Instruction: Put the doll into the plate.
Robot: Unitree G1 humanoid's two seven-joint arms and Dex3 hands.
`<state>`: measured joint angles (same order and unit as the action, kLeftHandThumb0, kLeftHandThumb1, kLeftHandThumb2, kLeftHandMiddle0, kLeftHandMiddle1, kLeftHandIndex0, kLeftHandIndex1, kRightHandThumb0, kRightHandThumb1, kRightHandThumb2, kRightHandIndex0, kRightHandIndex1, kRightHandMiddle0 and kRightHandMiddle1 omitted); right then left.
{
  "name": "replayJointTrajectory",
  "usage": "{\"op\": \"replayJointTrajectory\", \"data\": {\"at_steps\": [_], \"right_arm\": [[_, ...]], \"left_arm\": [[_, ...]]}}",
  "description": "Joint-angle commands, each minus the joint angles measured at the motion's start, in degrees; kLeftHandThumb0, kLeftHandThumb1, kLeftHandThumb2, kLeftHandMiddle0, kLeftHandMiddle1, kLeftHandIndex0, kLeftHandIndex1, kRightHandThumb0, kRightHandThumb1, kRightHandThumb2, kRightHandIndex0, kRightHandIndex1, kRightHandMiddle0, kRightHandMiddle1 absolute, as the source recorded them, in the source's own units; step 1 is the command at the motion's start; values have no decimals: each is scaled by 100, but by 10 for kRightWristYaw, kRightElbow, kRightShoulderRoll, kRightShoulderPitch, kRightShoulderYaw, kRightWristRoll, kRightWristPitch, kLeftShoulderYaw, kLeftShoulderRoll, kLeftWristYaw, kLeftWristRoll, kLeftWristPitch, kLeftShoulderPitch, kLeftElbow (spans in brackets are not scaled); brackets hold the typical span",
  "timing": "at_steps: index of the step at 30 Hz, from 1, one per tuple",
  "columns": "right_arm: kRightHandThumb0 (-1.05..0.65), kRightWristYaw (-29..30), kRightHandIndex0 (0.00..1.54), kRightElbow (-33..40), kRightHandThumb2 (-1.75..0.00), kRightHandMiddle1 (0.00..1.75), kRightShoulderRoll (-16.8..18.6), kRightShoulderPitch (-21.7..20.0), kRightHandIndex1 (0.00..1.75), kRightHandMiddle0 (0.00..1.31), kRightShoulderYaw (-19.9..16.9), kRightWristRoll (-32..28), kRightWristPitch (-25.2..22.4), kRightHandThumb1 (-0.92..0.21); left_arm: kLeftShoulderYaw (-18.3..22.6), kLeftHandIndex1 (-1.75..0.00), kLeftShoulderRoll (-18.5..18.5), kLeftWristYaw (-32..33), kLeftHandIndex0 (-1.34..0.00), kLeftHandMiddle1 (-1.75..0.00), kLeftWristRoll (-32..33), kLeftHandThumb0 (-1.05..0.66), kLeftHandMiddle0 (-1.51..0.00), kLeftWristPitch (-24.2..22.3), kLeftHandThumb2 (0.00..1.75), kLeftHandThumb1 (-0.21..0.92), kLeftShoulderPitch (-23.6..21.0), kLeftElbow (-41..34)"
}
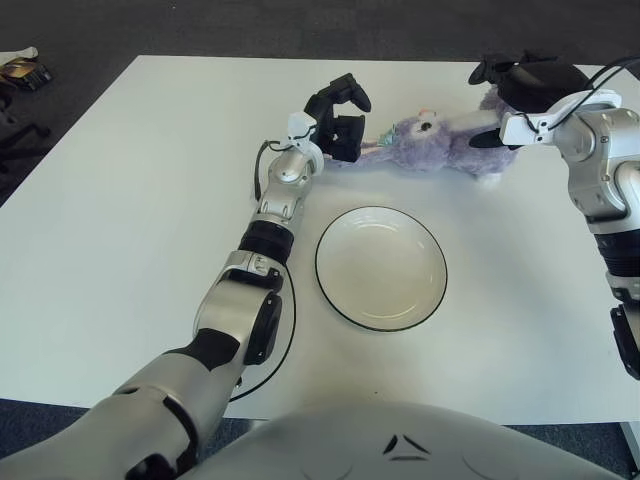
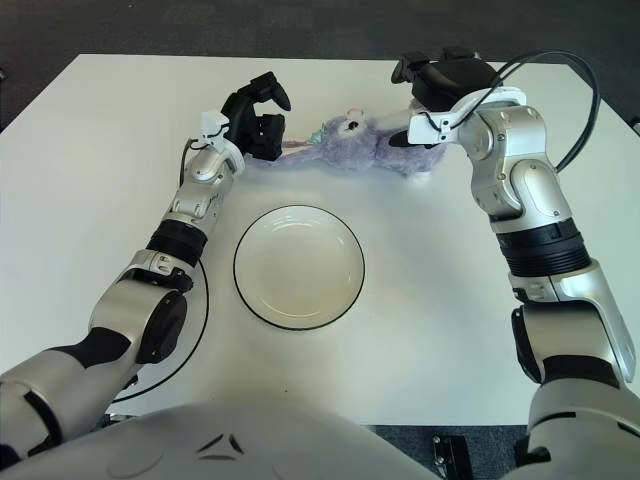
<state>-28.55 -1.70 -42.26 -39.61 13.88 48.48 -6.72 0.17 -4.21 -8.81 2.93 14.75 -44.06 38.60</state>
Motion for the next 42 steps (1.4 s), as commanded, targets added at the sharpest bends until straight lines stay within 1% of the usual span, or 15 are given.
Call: {"op": "replayJointTrajectory", "data": {"at_steps": [1,5,10,16,20,23,30,34,37,42], "right_arm": [[-102,-9,3,8,-66,78,5,-12,128,0,9,13,-7,-60],[-102,-16,2,8,-67,78,9,-18,128,0,14,14,-4,-58],[-101,-16,0,-1,-71,77,14,-25,120,0,18,11,2,-54],[-100,14,0,-37,-73,77,27,-36,114,0,26,7,26,-52],[-100,20,0,-46,-74,77,30,-37,112,0,29,7,36,-51],[-99,28,0,-67,-74,78,40,-39,109,0,37,6,44,-50],[-98,22,0,-90,-76,78,42,-43,102,0,42,1,50,-48],[-98,30,0,-129,-76,77,45,-47,99,0,47,0,58,-48],[-97,32,0,-155,-77,75,49,-55,98,0,52,1,61,-47],[-97,16,0,-180,-77,72,50,-68,97,0,62,1,63,-47]], "left_arm": [[4,-175,6,16,-67,-175,-6,-51,-134,-10,140,25,10,-12],[2,-175,9,28,-67,-175,-13,-51,-134,-15,141,24,13,-18],[1,-175,12,34,-68,-175,-18,-51,-136,-18,142,24,17,-24],[0,-175,15,40,-68,-175,-22,-51,-136,-23,142,24,26,-39],[0,-175,16,41,-68,-175,-23,-51,-136,-23,142,23,30,-46],[0,-175,15,45,-68,-175,-25,-51,-136,-24,142,23,36,-54],[-3,-175,14,52,-65,-175,-30,-50,-137,-34,137,27,44,-72],[-5,-175,13,55,-63,-175,-32,-49,-137,-40,135,29,48,-81],[-6,-175,11,59,-64,-175,-34,-49,-137,-47,136,28,50,-87],[-7,-175,9,61,-64,-175,-36,-49,-138,-55,136,28,52,-95]]}}
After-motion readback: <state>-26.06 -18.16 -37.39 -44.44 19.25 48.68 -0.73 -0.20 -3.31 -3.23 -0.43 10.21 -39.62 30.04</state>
